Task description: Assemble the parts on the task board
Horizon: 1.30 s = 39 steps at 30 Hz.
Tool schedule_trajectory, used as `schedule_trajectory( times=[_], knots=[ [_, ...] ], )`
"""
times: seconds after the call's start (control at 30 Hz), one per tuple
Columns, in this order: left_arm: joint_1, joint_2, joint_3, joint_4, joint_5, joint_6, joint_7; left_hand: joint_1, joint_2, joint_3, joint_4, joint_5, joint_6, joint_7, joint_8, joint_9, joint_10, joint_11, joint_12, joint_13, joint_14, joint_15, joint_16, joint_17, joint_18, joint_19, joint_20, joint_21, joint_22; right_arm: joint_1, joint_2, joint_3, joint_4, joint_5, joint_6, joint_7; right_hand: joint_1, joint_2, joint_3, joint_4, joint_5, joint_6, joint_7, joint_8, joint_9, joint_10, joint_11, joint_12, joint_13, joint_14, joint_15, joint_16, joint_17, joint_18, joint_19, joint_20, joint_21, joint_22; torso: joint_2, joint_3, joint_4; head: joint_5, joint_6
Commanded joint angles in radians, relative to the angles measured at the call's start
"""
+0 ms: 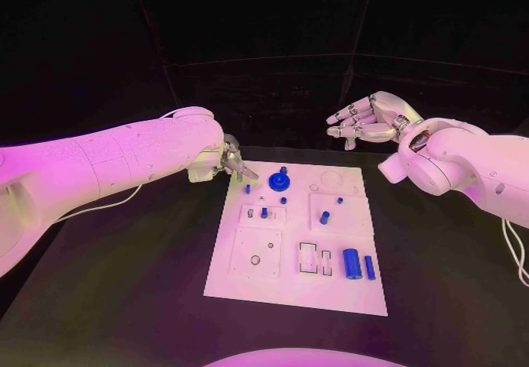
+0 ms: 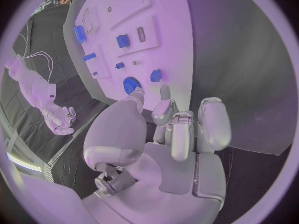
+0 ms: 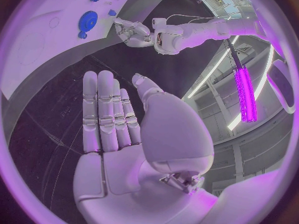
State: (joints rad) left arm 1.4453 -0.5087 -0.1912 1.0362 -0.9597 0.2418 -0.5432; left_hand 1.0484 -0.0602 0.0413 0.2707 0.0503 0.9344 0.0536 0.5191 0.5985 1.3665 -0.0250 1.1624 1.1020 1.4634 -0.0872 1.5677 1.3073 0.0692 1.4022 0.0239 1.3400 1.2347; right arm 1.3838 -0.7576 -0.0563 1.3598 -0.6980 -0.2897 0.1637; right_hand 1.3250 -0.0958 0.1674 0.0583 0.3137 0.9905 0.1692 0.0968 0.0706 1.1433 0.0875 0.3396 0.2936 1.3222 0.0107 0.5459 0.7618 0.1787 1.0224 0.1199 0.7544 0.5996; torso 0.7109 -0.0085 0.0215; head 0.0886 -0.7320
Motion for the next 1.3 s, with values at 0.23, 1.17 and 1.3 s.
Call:
schedule_trajectory(
  times=[0.23, 1.17, 1.3],
  knots=[
    [-0.009, 0.025, -0.002, -0.033, -0.030, 0.048, 0.017, 0.008, 0.002, -0.005, -0.001, -0.003, 0.007, -0.001, -0.006, -0.001, -0.004, 0.005, 0.006, 0.000, 0.107, 0.008, 0.003, 0.263, 0.009, -0.001, 0.006, -0.003, 0.001, 0.002, 0.001, 0.001, 0.004, -0.001, -0.005, 0.010, -0.009, 0.004, -0.001, 0.004, 0.003, -0.009, -0.001, 0.006, 0.001, -0.006, -0.002, 0.003, -0.001, 0.001, 0.002, -0.004, -0.001, 0.003, -0.003, 0.001, -0.006, 0.001, -0.001, 0.0003, -0.0001, 0.001, -0.004],
    [-0.016, 0.040, -0.008, -0.037, -0.032, 0.085, 0.034, 0.049, 0.029, -0.034, -0.003, -0.003, 0.020, -0.003, -0.004, -0.014, -0.007, 0.004, 0.008, -0.001, 0.107, 0.008, 0.003, 0.263, 0.010, -0.002, 0.007, -0.005, 0.002, 0.002, 0.006, 0.001, 0.004, -0.001, -0.003, 0.011, -0.007, 0.004, 0.000, 0.004, 0.004, -0.009, -0.001, 0.006, 0.001, -0.006, -0.002, 0.003, -0.002, 0.001, 0.001, -0.004, -0.002, 0.003, -0.003, 0.001, -0.006, 0.001, -0.002, 0.0002, 0.0015, 0.000, -0.007],
    [-0.016, 0.040, -0.009, -0.037, -0.032, 0.085, 0.036, 0.060, 0.035, -0.037, -0.006, -0.003, 0.022, -0.003, -0.004, -0.017, -0.006, 0.004, 0.010, 0.000, 0.107, 0.008, 0.003, 0.263, 0.010, -0.002, 0.007, -0.005, 0.002, 0.002, 0.006, 0.001, 0.004, -0.001, -0.003, 0.011, -0.007, 0.004, 0.000, 0.004, 0.004, -0.009, -0.001, 0.006, 0.001, -0.006, -0.002, 0.003, -0.002, 0.001, 0.001, -0.004, -0.002, 0.003, -0.003, 0.001, -0.006, 0.001, -0.002, 0.0004, 0.0011, 0.000, -0.007]
  ],
)
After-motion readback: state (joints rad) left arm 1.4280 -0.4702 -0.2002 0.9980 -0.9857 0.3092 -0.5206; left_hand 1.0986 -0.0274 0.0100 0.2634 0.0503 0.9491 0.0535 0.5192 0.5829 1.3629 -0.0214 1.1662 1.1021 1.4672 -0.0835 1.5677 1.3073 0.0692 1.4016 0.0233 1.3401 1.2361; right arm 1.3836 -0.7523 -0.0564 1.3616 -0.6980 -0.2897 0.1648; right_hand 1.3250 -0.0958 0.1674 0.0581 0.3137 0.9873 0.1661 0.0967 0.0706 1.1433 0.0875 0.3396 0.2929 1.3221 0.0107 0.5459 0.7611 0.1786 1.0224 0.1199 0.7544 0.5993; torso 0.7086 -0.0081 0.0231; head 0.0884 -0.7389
